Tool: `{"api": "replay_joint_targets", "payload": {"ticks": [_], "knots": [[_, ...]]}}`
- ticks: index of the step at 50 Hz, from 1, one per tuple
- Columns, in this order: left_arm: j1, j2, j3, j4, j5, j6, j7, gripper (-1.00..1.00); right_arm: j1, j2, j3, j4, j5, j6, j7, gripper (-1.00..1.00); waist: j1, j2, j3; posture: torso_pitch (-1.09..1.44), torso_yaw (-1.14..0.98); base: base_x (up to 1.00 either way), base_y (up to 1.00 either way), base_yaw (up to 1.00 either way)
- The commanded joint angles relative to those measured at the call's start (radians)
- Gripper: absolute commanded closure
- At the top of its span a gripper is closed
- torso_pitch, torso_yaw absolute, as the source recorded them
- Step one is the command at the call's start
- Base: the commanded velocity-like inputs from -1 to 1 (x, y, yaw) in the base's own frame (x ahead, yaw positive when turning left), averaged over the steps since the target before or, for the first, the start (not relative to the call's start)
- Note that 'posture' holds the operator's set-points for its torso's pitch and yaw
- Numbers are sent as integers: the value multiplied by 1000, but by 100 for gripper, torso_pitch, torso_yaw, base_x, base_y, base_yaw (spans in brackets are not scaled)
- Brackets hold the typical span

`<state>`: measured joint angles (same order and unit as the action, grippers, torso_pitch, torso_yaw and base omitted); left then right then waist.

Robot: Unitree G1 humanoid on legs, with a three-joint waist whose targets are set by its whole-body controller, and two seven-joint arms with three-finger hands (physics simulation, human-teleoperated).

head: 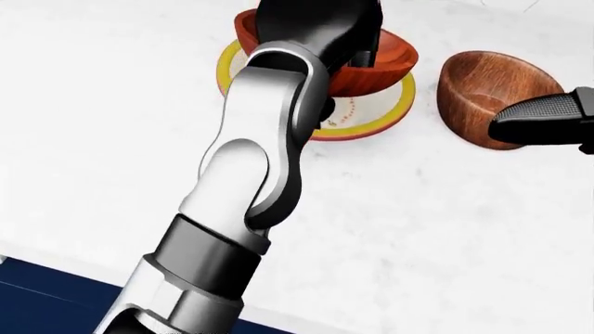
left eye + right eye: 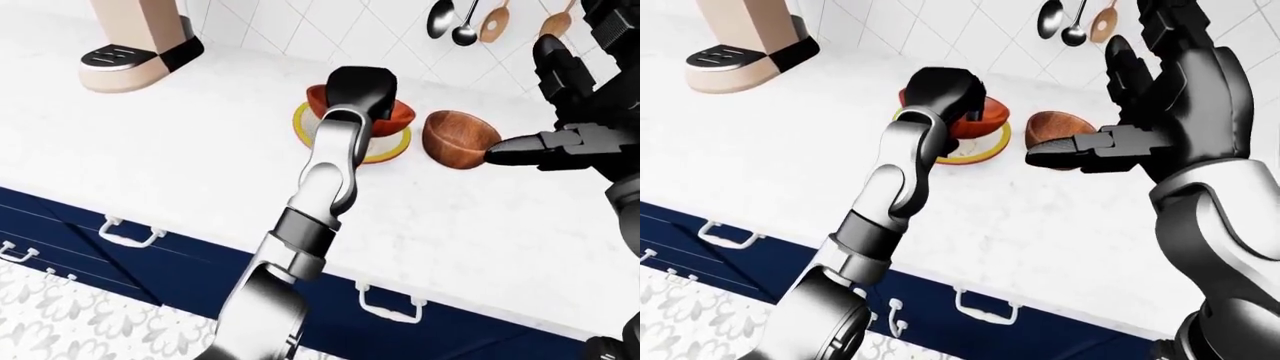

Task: Stack the bowls from largest to smallest.

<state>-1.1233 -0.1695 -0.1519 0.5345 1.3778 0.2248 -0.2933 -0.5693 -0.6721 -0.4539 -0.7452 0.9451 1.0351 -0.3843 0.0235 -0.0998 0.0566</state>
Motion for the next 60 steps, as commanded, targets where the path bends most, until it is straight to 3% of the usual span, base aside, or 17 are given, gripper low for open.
{"api": "replay_joint_targets", "payload": {"ticks": [1,8,12,25,36,41,45,54,60], "knots": [[-46,1,5,-50,13,-6,32,94,-22,-17,-21,-10,-9,-29,-2,-100,1,-6,-30,0,0,0,0,0],[-38,3,6,0,15,-19,78,81,-20,-16,-25,-12,-4,-26,-7,-100,1,-7,-31,0,0,0,0,0],[-54,9,12,57,3,-28,112,61,-36,-21,-18,-2,-3,-25,-11,-100,1,-6,-32,0,0,0,0,0],[-42,27,7,66,0,-35,119,25,-48,-32,-17,11,-1,-23,-16,-100,1,-6,-31,0,0,0,0,0],[34,21,0,-83,20,-22,43,3,-65,-60,-35,8,57,-9,-56,-100,-1,-5,-30,0,0,0,0,0],[82,11,-5,-155,38,-19,11,-20,-70,-80,-37,6,96,-8,-84,-100,0,-5,-29,0,0,0,0,0],[113,-1,-13,-236,56,-14,-40,-33,-73,-100,-39,10,123,-13,-102,-100,0,-6,-29,0,0,0,0,0],[123,-13,-6,-383,76,-3,-166,-36,-104,-170,-35,28,206,-16,-150,-100,2,-7,-26,0,0,0,0,0],[121,-16,-4,-560,98,17,-324,-47,-138,-264,-33,53,286,0,-169,-100,5,-9,-19,0,0,0,0,0]]}}
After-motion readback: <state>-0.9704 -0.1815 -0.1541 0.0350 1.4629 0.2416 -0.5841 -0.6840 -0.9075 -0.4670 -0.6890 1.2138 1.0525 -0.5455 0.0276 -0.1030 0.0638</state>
